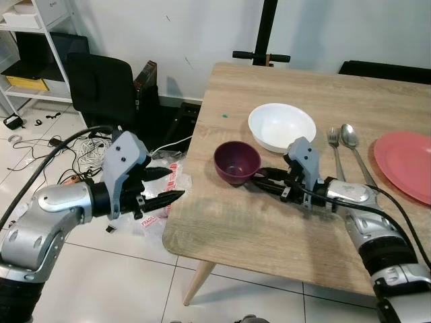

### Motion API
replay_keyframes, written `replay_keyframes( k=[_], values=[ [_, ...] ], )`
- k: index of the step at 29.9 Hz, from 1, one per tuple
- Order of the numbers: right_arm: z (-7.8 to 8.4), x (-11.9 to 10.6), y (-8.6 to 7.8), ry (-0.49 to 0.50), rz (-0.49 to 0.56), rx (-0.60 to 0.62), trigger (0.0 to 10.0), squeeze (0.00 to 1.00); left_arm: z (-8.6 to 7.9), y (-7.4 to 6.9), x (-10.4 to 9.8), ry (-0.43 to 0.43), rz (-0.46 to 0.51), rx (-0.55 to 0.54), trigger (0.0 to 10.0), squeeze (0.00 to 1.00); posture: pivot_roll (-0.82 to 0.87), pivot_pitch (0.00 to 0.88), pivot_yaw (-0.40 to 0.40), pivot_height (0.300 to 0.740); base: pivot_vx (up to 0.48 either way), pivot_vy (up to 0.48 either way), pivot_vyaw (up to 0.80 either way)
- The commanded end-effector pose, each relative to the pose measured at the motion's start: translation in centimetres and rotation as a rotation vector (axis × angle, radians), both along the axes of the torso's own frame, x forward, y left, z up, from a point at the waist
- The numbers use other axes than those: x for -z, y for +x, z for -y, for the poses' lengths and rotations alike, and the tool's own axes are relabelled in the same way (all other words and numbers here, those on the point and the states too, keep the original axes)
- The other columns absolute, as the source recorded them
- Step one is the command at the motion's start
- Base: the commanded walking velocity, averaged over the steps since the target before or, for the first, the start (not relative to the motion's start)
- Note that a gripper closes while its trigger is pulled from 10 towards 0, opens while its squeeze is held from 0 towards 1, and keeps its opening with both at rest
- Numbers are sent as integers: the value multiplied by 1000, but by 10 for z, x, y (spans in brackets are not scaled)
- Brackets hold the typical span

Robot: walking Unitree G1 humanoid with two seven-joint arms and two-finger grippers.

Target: Setting the table

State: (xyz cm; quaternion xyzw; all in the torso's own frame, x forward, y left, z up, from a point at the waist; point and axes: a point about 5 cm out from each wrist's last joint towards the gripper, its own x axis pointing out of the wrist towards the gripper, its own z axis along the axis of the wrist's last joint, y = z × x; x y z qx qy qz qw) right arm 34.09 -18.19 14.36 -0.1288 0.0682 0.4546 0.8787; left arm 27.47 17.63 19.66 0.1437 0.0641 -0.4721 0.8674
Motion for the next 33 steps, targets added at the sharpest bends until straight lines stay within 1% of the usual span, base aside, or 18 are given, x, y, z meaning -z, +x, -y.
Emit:
replay_keyframes(
  k=[1, 12, 14, 15, 16, 17, 18, 19, 20, 23, 25, 26, 27, 29, 31, 32, 33],
  values=[
    [1, -2, 1, 13, 7, 1, 0, 0, 0, -3, 1, 29, 0, 9, 10000, 0, -58, 8, 53, 740, 0, 0, 0],
    [2, -4, 0, 86, 1, 18, 0, 0, 1, 0, 3, 19, 13, -21, 10000, 0, -68, 0, 57, 740, 0, 0, 0],
    [3, -5, 0, 129, 4, 42, 0, 0, 2, 1, 4, 11, 16, -38, 10000, 0, -70, 0, 56, 740, 0, 0, 0],
    [3, -5, 0, 129, 4, 42, 0, 0, 2, 1, 4, 11, 16, -38, 10000, 0, -70, 0, 56, 740, 0, 0, 0],
    [3, -10, 0, 184, 43, 109, 0, 0, 2, 4, 4, -11, 29, -82, 10000, 0, -71, 0, 55, 740, 0, 0, 0],
    [3, -10, 0, 184, 43, 109, 0, 0, 2, 4, 4, -11, 29, -82, 10000, 0, -71, 0, 55, 740, 0, 0, 0],
    [3, -15, 0, 235, 82, 180, 4196, 0, 3, 7, 4, -35, 40, -127, 10000, 0, -74, 0, 55, 740, 0, 0, 0],
    [3, -21, -2, 338, 148, 369, 10000, 0, 8, 12, 2, -99, 82, -238, 10000, 0, -79, 1, 58, 740, 0, 0, 0],
    [3, -23, -5, 377, 178, 466, 10000, 0, 11, 14, 2, -133, 103, -301, 10000, 0, -81, 2, 59, 740, 0, 0, 0],
    [1, -25, -11, 454, 198, 558, 10000, 0, 13, 18, 2, -165, 134, -396, 10000, 0, -95, 7, 69, 740, 0, 0, 0],
    [3, -28, -17, 490, 242, 668, 10000, 0, 12, 23, 2, -216, 147, -517, 10000, 0, -104, 9, 73, 740, 0, 0, 0],
    [3, -28, -17, 490, 242, 668, 10000, 0, 12, 23, 2, -216, 147, -517, 10000, 0, -104, 9, 73, 740, 0, 0, 0],
    [4, -30, -25, 522, 272, 777, 10000, 0, 11, 26, 3, -225, 169, -621, 10000, 0, -112, 12, 78, 740, 0, 0, 0],
    [3, -32, -31, 485, 301, 801, 10000, 0, 11, 27, 6, -208, 179, -663, 10000, 0, -112, 12, 78, 740, 0, 0, 0],
    [4, -32, -36, 484, 298, 836, 10000, 0, 12, 28, 7, -188, 196, -677, 10000, 0, -131, 18, 84, 740, 0, 0, 0],
    [5, -32, -38, 491, 291, 855, 10000, 0, 12, 28, 7, -189, 196, -681, 10000, 0, -131, 18, 84, 740, 0, 0, 0],
    [5, -33, -40, 476, 297, 878, 10000, 0, 13, 29, 7, -198, 189, -698, 10000, 0, -134, 20, 87, 740, 0, 0, 0]
  ],
)
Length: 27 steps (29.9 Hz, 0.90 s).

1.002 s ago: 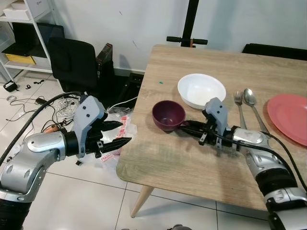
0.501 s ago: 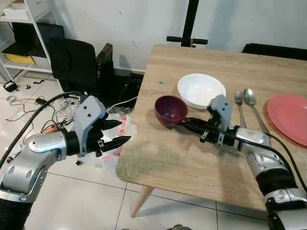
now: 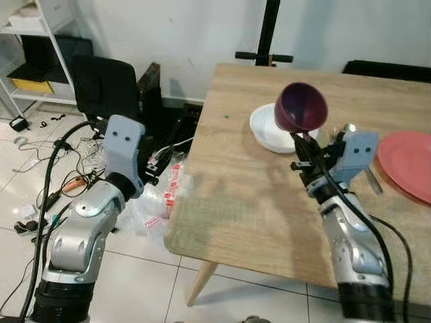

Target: Setting the table

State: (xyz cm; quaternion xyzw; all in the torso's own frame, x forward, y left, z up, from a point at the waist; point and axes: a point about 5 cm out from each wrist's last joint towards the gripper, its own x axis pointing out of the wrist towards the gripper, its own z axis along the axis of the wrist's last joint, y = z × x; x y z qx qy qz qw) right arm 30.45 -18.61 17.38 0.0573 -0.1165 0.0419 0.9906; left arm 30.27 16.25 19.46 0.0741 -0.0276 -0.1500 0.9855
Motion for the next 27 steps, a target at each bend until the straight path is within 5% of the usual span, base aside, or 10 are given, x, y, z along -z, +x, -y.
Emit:
replay_keyframes(
  k=[1, 27],
  values=[
    [2, -3, -5, -20, -6, 55, 10000, 0, -2, 3, 5, -10, -21, -51, 10000, 0, -134, 20, 87, 740, 0, 0, 0],
    [-1, 1, -13, -25, -65, 135, 10000, 0, 12, 5, 8, -67, -19, -103, 10000, 0, -147, 24, 76, 740, -33, 0, 0]
  ],
)
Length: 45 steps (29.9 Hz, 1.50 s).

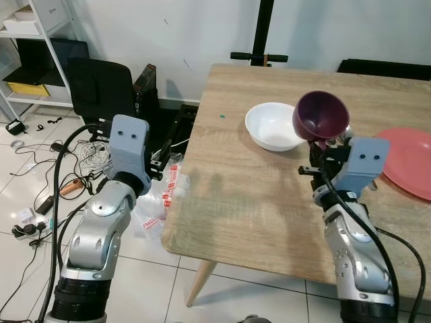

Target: Setting the table

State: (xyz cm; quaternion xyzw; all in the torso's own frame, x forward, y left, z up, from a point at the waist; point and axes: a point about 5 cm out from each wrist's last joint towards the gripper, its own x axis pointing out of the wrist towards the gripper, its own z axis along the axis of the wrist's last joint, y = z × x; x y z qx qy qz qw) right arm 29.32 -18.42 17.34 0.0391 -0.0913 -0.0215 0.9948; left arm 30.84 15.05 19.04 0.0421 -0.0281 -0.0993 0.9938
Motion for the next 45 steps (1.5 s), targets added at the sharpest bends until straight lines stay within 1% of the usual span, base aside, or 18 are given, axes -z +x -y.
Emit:
replay_keyframes(
  k=[1, 45],
  values=[
    [1, 1, -2, -1, -10, 8, 10000, 0, 0, 0, 4, -2, -18, 0, 10000, 0, -147, 24, 76, 740, -292, 0, 0],
    [6, 4, -4, -14, -29, 25, 10000, 0, 5, 2, 4, -14, -19, 23, 10000, 0, -165, 20, 84, 740, -338, 0, 0]
  ],
)
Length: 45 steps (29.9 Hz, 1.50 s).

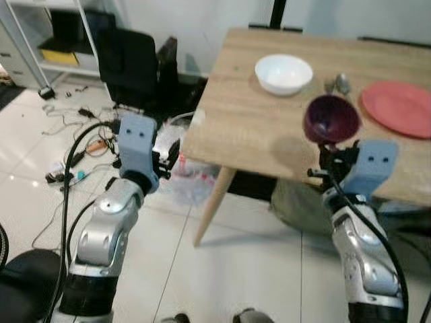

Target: Setting the table

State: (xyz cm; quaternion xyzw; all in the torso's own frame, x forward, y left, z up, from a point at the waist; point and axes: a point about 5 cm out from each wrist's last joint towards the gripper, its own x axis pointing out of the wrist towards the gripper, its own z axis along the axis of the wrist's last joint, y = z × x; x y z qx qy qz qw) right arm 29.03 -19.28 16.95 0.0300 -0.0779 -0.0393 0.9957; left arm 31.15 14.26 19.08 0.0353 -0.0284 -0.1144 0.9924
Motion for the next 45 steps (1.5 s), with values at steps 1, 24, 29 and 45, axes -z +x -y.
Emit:
replay_keyframes(
  k=[1, 24, 29, 45],
  values=[
    [-3, 0, -1, 0, -1, -11, 10000, 0, -3, -2, 5, -1, -17, -7, 10000, 0, -165, 20, 84, 740, -352, 0, 0],
    [-2, 1, -2, -3, -6, -6, 10000, 0, 0, -1, 6, -5, -20, -1, 10000, 0, -171, 22, 86, 740, -350, 0, 0],
    [-2, 1, -2, -3, -5, -5, 10000, 0, -1, -1, 5, -7, -20, -2, 10000, 0, -170, 22, 86, 740, -322, 0, 0],
    [-3, 0, -2, 9, 7, -13, 10000, 0, -3, 3, 6, -36, -44, -42, 10000, 0, -172, 20, 88, 740, -47, 0, 0]
  ],
)
